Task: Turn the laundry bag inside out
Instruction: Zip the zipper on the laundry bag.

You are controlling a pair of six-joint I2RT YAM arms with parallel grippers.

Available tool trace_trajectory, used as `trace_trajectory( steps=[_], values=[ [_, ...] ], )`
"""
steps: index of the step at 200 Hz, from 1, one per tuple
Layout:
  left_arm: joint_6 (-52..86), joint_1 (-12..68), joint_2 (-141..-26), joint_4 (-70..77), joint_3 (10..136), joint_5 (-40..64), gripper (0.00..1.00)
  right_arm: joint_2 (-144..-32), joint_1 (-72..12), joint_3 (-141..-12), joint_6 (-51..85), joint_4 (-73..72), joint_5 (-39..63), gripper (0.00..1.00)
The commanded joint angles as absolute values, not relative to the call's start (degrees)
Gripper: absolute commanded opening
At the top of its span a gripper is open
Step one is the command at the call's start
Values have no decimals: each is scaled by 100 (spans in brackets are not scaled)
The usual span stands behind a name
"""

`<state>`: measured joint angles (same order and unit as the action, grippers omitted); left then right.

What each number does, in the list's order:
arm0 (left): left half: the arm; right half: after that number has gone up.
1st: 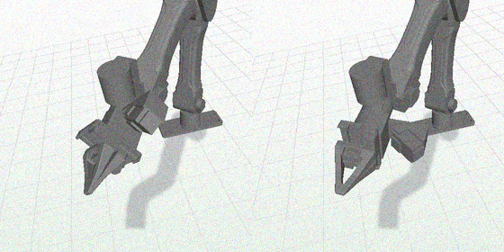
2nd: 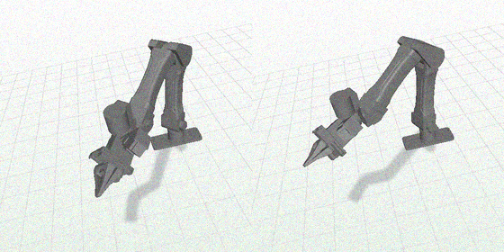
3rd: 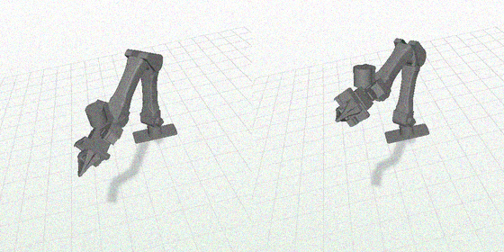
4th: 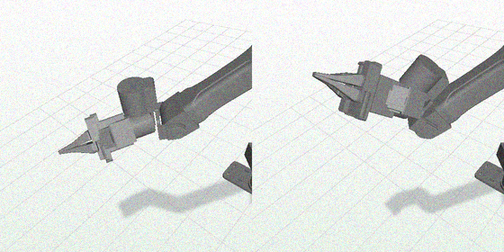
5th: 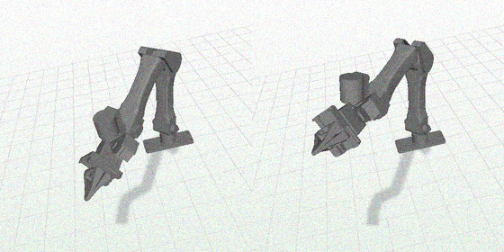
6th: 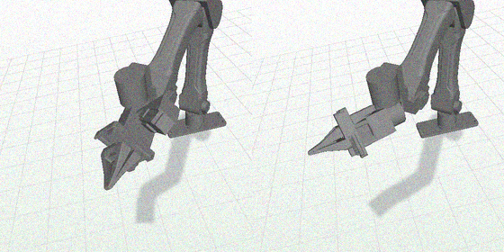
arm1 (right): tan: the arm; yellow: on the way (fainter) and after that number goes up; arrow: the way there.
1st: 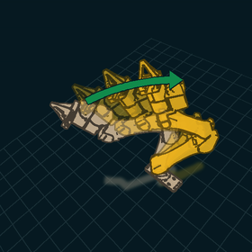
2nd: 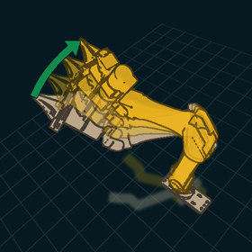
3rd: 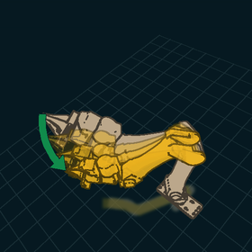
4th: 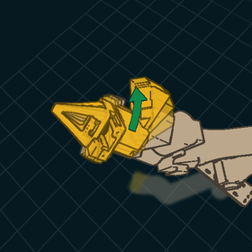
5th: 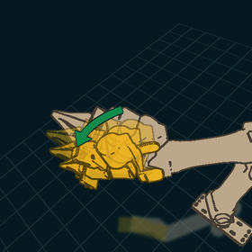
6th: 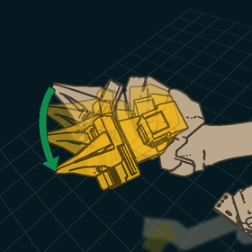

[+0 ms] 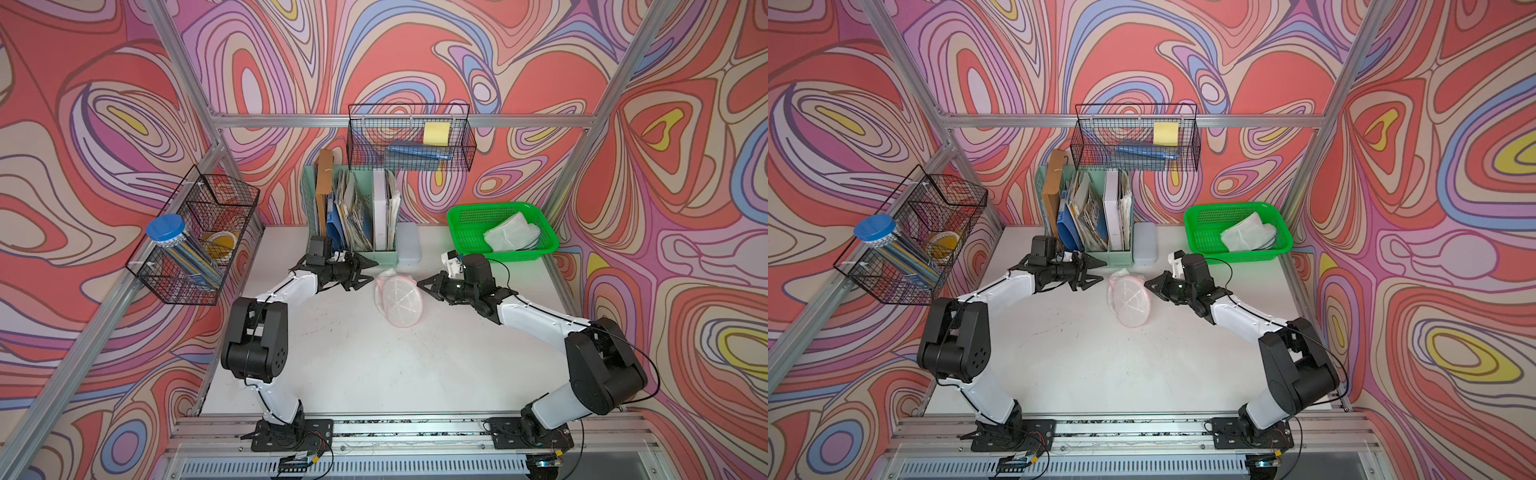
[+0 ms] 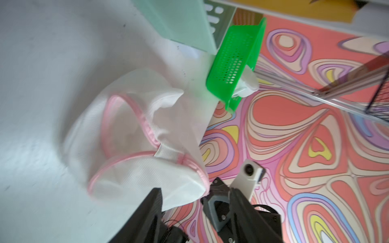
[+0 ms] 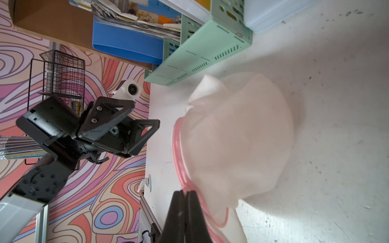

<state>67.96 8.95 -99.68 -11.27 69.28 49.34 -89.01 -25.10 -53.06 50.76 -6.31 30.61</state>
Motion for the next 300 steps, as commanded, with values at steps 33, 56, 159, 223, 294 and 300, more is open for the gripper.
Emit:
trace_trajectory(
  steps=[33,56,159,223,294,300],
  values=[
    [4953,1710,-9436,-4686,8295,3673,54,-9093,-2971,-5725,4275,-172,2633,0],
    [5610,2010,-9512,-4378,8077,3929,50,-9179,-3101,-5741,4125,-106,2557,0],
    [6647,2076,-10010,-3433,7879,3988,50,-9239,-3367,-5493,3907,-211,2360,0],
    [6314,2127,-10538,-3769,8380,3867,44,-9344,-3408,-5620,3791,-126,2334,0],
    [6021,2241,-10945,-4108,8854,3819,14,-9348,-3463,-5714,3604,64,2244,0],
    [6019,2234,-10945,-4096,8851,3823,7,-9340,-3469,-5705,3609,61,2239,0]
  ],
)
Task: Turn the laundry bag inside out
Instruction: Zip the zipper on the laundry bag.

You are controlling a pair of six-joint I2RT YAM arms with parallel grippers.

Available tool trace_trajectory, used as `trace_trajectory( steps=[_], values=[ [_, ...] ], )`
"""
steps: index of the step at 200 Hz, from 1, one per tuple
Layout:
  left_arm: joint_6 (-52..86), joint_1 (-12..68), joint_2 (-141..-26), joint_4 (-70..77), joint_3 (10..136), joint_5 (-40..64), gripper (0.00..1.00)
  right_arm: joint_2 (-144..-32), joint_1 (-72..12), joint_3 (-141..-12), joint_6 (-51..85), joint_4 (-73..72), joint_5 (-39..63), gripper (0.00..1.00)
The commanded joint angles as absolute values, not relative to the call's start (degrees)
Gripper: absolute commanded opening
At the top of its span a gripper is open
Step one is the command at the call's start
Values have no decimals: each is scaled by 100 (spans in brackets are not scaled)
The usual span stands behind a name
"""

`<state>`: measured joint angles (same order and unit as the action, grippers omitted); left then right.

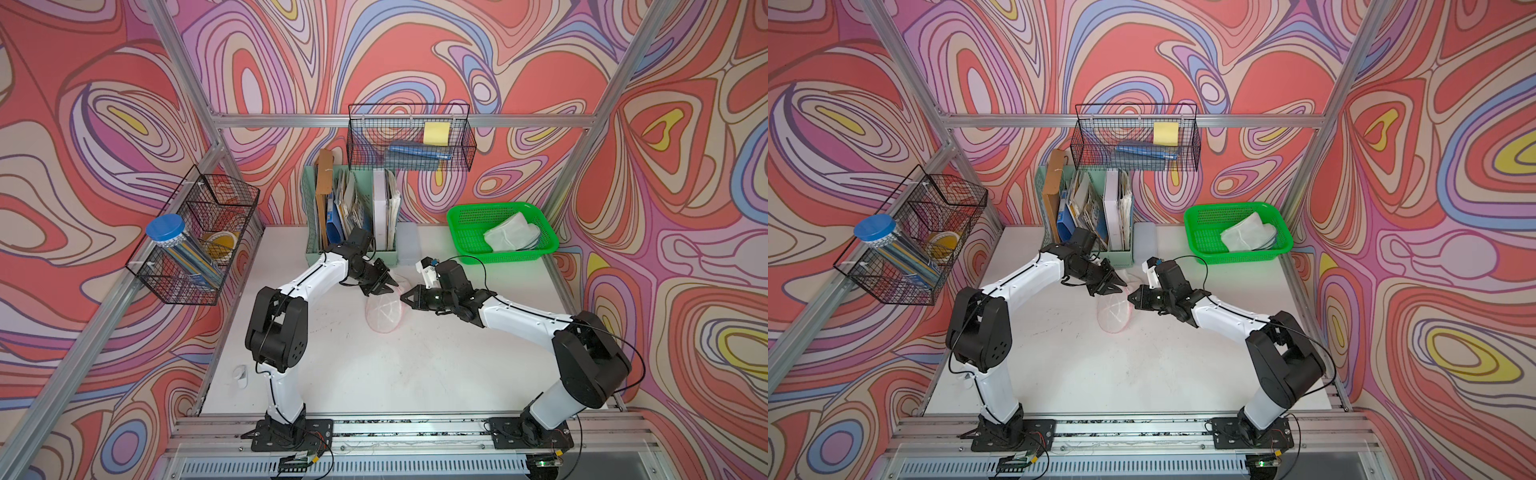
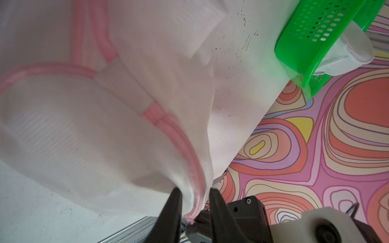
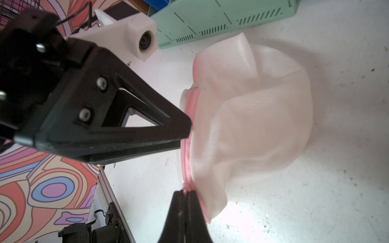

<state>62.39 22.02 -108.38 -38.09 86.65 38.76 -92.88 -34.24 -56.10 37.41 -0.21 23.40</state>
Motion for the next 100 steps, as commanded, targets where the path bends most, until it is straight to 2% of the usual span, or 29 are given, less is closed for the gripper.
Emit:
trace_trajectory(
  steps=[1,11,64,100],
  values=[
    [6011,2238,-10948,-4096,8851,3823,6,-9337,-3470,-5704,3611,61,2240,0],
    [6006,2241,-10947,-4104,8839,3811,0,-9325,-3463,-5705,3604,85,2240,0],
    [6088,2192,-10926,-4127,8843,3720,0,-9251,-3466,-5609,3606,166,2202,0],
    [6675,1647,-10654,-3489,8241,3913,0,-8975,-3461,-5257,3642,250,2076,0]
  ],
)
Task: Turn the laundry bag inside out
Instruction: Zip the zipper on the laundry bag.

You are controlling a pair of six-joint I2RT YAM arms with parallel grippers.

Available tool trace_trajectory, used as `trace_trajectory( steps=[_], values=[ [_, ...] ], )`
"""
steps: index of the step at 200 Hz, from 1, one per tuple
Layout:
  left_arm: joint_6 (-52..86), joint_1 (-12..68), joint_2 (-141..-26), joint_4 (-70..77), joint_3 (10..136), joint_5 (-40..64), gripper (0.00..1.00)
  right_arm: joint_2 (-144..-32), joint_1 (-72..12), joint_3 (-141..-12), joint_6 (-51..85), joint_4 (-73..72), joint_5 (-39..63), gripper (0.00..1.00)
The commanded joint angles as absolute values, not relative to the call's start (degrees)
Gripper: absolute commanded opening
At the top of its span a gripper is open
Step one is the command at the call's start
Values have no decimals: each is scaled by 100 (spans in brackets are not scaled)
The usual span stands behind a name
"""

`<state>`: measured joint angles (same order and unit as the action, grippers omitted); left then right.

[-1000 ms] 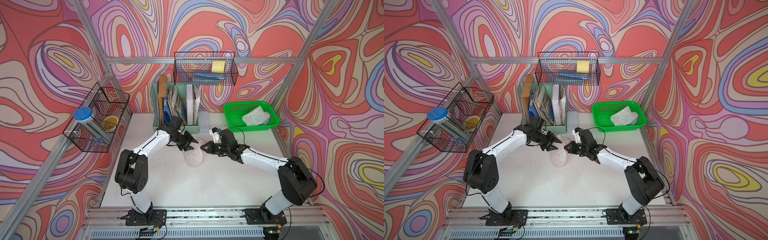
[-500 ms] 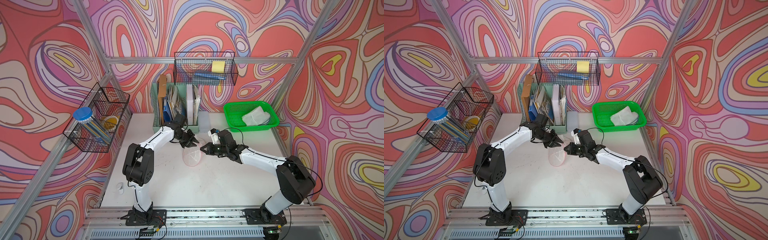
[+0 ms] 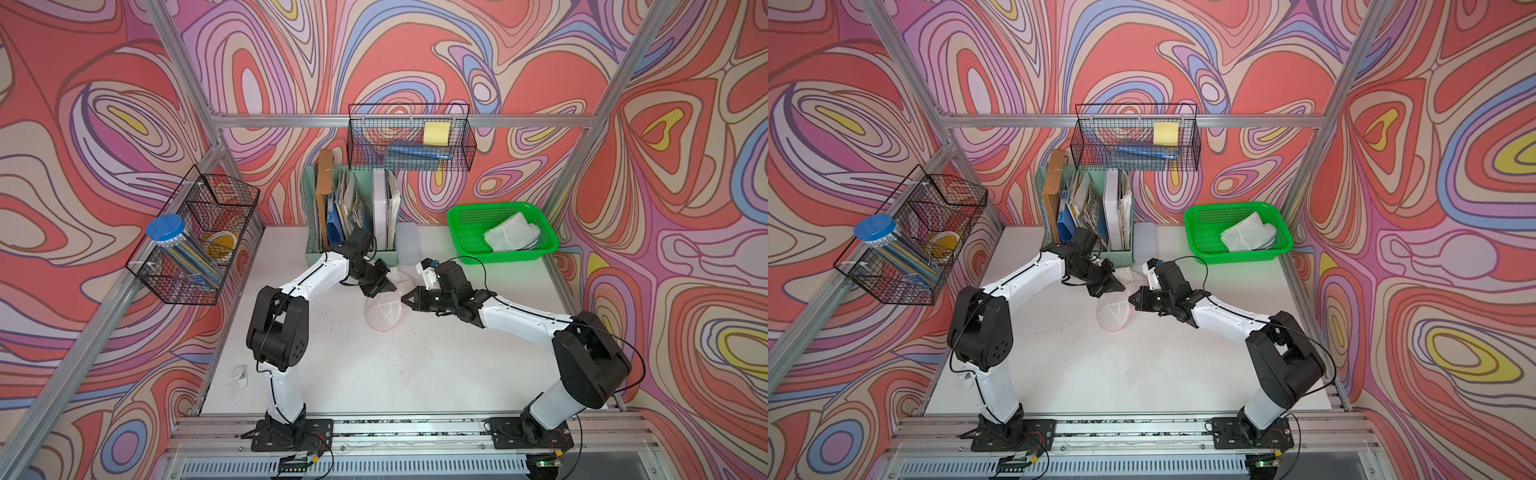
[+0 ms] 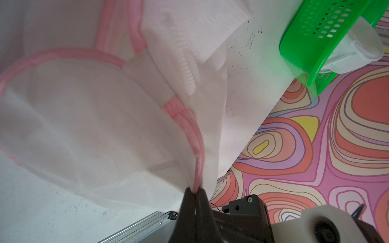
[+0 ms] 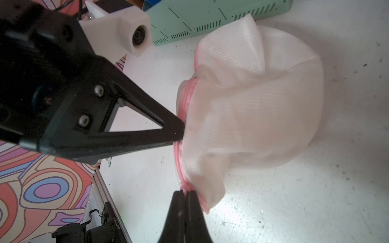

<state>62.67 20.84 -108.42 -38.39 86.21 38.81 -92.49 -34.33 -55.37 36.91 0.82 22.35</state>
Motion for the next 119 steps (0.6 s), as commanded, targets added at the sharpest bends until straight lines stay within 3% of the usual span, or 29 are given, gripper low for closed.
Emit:
trace_trajectory(
  steps=[1,54,89,100,119],
  values=[
    [6695,1623,-10644,-3463,8216,3921,0,-8970,-3457,-5243,3645,252,2071,0],
    [7658,561,-10300,-2157,7173,4361,0,-8596,-3445,-4896,3666,391,1917,0],
    [7600,397,-10169,-2000,7076,4510,0,-8693,-3446,-5058,3614,353,2023,0],
    [7364,477,-10136,-2136,7163,4581,18,-8809,-3451,-5203,3606,335,2090,0],
    [6598,655,-10069,-2959,7511,4536,34,-9022,-3447,-5466,3535,334,2168,0]
  ],
)
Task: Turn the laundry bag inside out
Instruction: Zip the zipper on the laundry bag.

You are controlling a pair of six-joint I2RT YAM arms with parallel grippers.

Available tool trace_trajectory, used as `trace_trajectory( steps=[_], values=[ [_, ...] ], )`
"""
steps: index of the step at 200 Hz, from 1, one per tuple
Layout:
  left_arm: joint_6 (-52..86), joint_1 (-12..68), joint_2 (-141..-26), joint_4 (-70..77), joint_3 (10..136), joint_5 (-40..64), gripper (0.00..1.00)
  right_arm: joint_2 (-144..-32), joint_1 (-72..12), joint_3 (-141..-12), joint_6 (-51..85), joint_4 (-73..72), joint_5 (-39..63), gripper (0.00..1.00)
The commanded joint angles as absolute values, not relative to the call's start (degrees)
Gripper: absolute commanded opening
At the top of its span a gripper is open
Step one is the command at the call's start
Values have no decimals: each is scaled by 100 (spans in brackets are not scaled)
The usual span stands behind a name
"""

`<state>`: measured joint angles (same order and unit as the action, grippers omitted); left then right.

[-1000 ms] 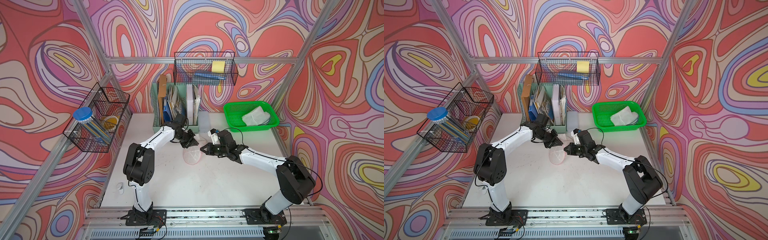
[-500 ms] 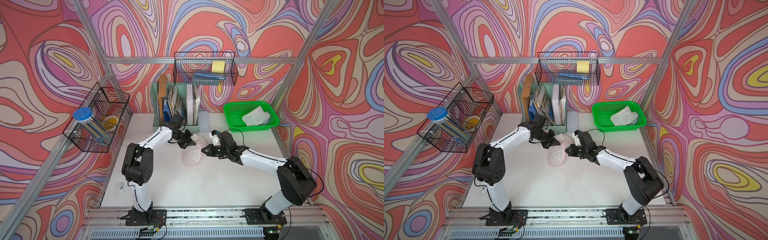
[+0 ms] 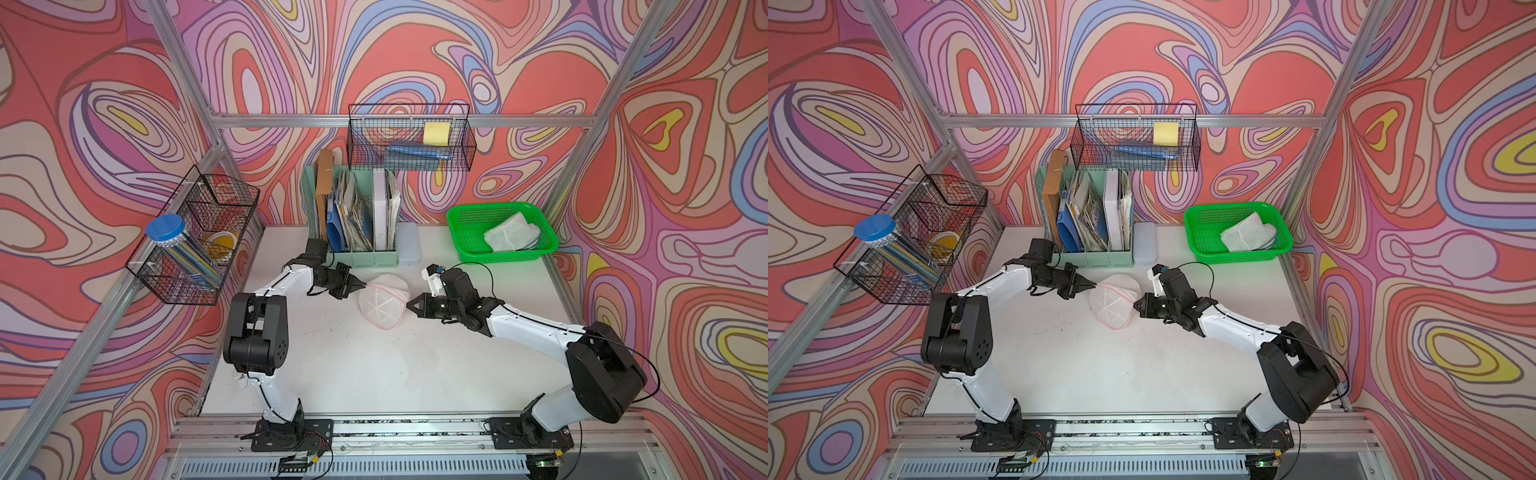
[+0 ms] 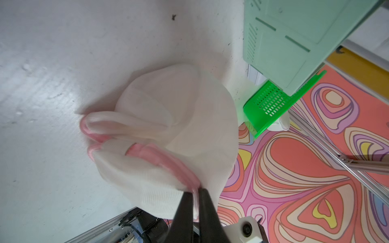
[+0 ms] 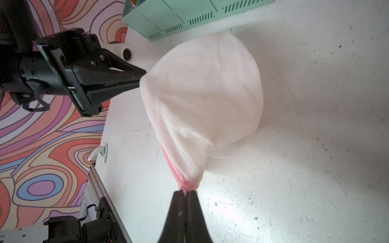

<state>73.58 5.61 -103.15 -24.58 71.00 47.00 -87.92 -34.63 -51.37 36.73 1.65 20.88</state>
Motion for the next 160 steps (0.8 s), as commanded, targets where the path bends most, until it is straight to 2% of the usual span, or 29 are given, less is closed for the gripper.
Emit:
trace_trajectory(
  steps=[1,16,61,106,160],
  values=[
    [6533,670,-10062,-3009,7535,4522,35,-9024,-3450,-5479,3534,334,2170,0],
    [5752,904,-9998,-3937,7943,4208,40,-9158,-3448,-5650,3475,356,2213,0],
    [4498,1947,-10152,-5468,9012,3358,41,-9355,-3454,-5882,3349,435,2302,0],
    [4298,2692,-10572,-6133,9733,2457,40,-9365,-3471,-5920,3313,458,2329,0],
    [4505,2828,-10928,-6099,10004,2040,40,-9306,-3524,-5854,3313,422,2330,0]
  ],
)
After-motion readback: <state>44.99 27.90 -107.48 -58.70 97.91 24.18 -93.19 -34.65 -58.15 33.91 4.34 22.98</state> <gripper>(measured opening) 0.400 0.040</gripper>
